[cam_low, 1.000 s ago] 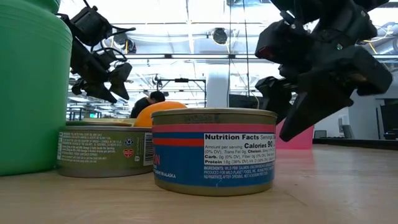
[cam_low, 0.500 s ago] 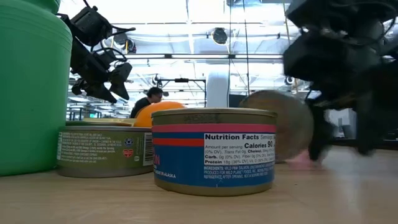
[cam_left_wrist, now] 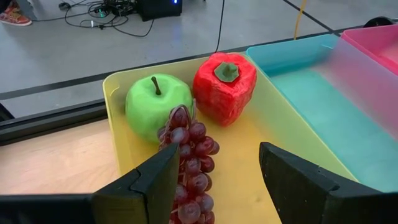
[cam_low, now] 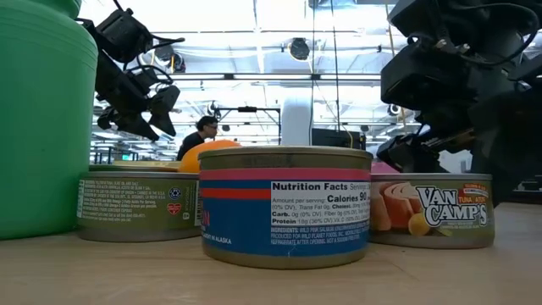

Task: Pick & Place Food Item
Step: Put the right green tuna can into the red bin

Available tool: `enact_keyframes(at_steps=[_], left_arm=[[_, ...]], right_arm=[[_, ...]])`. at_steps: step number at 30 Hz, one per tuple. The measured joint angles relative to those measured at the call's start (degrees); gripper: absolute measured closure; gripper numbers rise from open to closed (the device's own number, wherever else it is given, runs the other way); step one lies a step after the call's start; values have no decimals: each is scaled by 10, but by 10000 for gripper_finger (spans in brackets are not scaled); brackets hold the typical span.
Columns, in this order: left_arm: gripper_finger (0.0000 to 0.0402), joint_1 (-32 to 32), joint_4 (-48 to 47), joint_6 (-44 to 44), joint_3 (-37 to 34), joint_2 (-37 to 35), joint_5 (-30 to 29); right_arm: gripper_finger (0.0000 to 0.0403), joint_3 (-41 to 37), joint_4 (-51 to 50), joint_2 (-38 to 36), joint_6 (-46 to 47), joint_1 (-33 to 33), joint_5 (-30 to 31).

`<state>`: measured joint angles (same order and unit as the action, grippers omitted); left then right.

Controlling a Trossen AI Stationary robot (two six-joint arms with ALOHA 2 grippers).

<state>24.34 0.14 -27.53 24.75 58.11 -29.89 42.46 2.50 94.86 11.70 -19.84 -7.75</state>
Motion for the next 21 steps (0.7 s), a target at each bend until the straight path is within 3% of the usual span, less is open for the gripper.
enact_keyframes(at_steps=[7,14,21], left_arm=[[174,0,0,0,0,0,0],[174,0,1,-1,0,0,0],[174,0,1,-10,0,1,0]], right_arm=[[140,-2,20,-14,-2,-23,2],[135,-1,133,-4,23,-47,21],[78,0,163,19,23,-48,16]])
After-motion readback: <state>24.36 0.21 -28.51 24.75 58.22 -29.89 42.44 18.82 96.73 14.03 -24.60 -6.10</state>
